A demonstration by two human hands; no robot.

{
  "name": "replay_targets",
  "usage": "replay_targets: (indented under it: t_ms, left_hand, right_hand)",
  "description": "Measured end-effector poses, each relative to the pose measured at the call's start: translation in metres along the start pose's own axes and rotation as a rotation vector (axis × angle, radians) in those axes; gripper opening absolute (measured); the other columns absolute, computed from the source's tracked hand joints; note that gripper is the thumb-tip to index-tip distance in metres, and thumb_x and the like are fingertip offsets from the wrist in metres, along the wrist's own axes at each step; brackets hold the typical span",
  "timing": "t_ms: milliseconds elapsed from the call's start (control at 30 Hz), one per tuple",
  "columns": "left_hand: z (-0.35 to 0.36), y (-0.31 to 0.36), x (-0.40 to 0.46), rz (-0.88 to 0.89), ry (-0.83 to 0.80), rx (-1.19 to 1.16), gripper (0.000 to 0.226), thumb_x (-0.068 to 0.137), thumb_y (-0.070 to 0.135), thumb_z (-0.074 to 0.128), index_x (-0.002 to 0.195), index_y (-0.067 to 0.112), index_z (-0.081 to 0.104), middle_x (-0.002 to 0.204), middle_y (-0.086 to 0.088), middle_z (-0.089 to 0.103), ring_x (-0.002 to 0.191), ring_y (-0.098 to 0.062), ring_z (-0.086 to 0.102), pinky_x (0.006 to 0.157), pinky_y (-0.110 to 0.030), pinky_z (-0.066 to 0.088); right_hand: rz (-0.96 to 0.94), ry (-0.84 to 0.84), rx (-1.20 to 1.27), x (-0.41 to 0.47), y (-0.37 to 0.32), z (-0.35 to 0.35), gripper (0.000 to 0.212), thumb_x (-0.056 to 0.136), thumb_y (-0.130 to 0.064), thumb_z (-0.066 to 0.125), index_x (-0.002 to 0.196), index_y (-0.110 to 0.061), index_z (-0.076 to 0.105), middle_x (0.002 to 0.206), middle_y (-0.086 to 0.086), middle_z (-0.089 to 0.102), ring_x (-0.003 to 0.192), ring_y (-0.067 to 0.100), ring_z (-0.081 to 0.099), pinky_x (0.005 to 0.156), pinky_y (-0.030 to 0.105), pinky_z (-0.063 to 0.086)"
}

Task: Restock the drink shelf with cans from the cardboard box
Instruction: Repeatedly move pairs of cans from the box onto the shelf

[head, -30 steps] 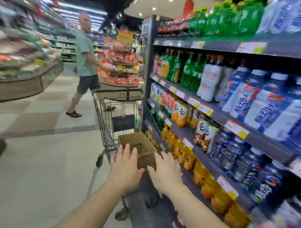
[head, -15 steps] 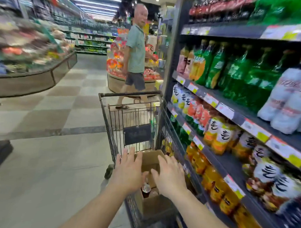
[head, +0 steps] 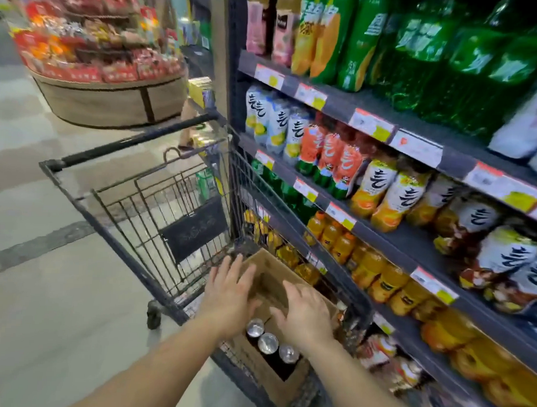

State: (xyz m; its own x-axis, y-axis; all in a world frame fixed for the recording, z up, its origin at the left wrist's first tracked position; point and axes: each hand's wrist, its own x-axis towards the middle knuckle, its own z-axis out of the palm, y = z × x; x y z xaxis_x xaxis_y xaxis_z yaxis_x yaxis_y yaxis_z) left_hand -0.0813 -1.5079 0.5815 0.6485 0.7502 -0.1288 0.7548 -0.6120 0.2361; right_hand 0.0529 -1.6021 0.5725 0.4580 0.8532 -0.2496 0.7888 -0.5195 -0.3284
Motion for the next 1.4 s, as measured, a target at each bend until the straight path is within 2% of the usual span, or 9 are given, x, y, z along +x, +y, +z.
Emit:
replay_targets:
  t_ms: [133, 233, 433, 600, 700, 767, 967, 1133, 1400]
  left_hand:
    - [0.018, -0.002, 0.028, 0.086, -0.019, -0.001, 0.072, 0.095, 0.05, 0.043, 0.152, 0.026, 0.007, 0.162, -0.005, -0.005, 0.148, -0.027, -0.01, 0.116, -0.046, -0.009]
    - [0.038, -0.01, 0.046, 0.079, -0.052, 0.005, 0.073, 0.094, 0.051, 0.044, 0.153, 0.026, 0.008, 0.162, -0.005, -0.006, 0.148, -0.027, -0.009, 0.117, -0.047, -0.006]
    - [0.091, -0.047, 0.071, 0.099, -0.103, -0.007, 0.074, 0.092, 0.049, 0.049, 0.152, 0.03, 0.01, 0.162, -0.005, -0.001, 0.148, -0.027, -0.004, 0.115, -0.041, -0.008]
    - [0.127, -0.073, 0.092, 0.143, -0.167, -0.054, 0.076, 0.088, 0.044, 0.06, 0.15, 0.039, 0.017, 0.161, -0.007, 0.013, 0.148, -0.031, 0.007, 0.12, -0.046, 0.009]
    - [0.146, -0.088, 0.103, 0.182, -0.179, -0.048, 0.079, 0.078, 0.042, 0.071, 0.145, 0.036, 0.029, 0.152, -0.016, 0.035, 0.141, -0.039, 0.029, 0.113, -0.051, 0.026]
    - [0.155, -0.096, 0.108, 0.197, -0.171, -0.048, 0.081, 0.075, 0.043, 0.073, 0.143, 0.035, 0.028, 0.148, -0.018, 0.04, 0.138, -0.041, 0.034, 0.111, -0.053, 0.031]
    - [0.162, -0.103, 0.114, 0.229, -0.143, -0.062, 0.075, 0.082, 0.041, 0.067, 0.147, 0.031, 0.031, 0.154, -0.015, 0.03, 0.144, -0.036, 0.023, 0.116, -0.047, 0.018]
    - [0.159, -0.101, 0.112, 0.248, -0.175, -0.086, 0.077, 0.087, 0.039, 0.061, 0.151, 0.034, 0.018, 0.16, -0.01, 0.015, 0.148, -0.03, 0.008, 0.121, -0.042, 0.007]
    - [0.108, -0.088, 0.121, 0.269, -0.212, -0.074, 0.092, 0.083, 0.043, 0.066, 0.15, 0.04, 0.003, 0.162, -0.002, -0.005, 0.148, -0.027, -0.006, 0.121, -0.044, 0.006]
  right_hand:
    - [0.037, 0.0, 0.021, 0.023, 0.012, 0.017, 0.066, 0.094, -0.054, 0.046, 0.15, -0.027, 0.025, 0.154, 0.001, 0.036, 0.144, 0.023, 0.026, 0.119, 0.045, 0.021]
    - [0.052, -0.014, 0.016, 0.044, 0.023, 0.032, 0.066, 0.094, -0.052, 0.046, 0.151, -0.027, 0.024, 0.153, 0.002, 0.036, 0.143, 0.023, 0.028, 0.118, 0.044, 0.022]
    - [0.079, -0.128, 0.004, 0.072, 0.042, 0.083, 0.07, 0.091, -0.05, 0.053, 0.151, -0.027, 0.023, 0.145, 0.002, 0.042, 0.135, 0.023, 0.036, 0.112, 0.038, 0.03]
    - [0.095, -0.252, 0.036, 0.093, 0.043, 0.143, 0.073, 0.091, -0.045, 0.056, 0.152, -0.027, 0.021, 0.147, 0.004, 0.04, 0.137, 0.025, 0.033, 0.113, 0.039, 0.028]
    - [0.098, -0.288, 0.053, 0.106, 0.038, 0.174, 0.075, 0.089, -0.043, 0.059, 0.151, -0.028, 0.02, 0.146, 0.003, 0.04, 0.135, 0.025, 0.034, 0.112, 0.04, 0.028]
    - [0.096, -0.308, 0.019, 0.11, 0.034, 0.19, 0.073, 0.088, -0.04, 0.059, 0.15, -0.028, 0.022, 0.146, 0.002, 0.04, 0.135, 0.025, 0.034, 0.111, 0.04, 0.028]
    - [0.151, -0.369, -0.019, 0.118, 0.033, 0.218, 0.065, 0.086, -0.038, 0.061, 0.144, -0.028, 0.033, 0.14, 0.002, 0.047, 0.129, 0.028, 0.041, 0.107, 0.042, 0.029]
    - [0.159, -0.32, 0.011, 0.118, 0.032, 0.208, 0.054, 0.081, -0.038, 0.064, 0.13, -0.031, 0.043, 0.126, -0.002, 0.059, 0.125, 0.023, 0.047, 0.11, 0.042, 0.022]
    - [0.057, -0.093, 0.037, 0.117, 0.009, 0.091, 0.065, 0.077, -0.044, 0.071, 0.135, -0.037, 0.042, 0.133, -0.009, 0.055, 0.131, 0.015, 0.042, 0.118, 0.037, 0.012]
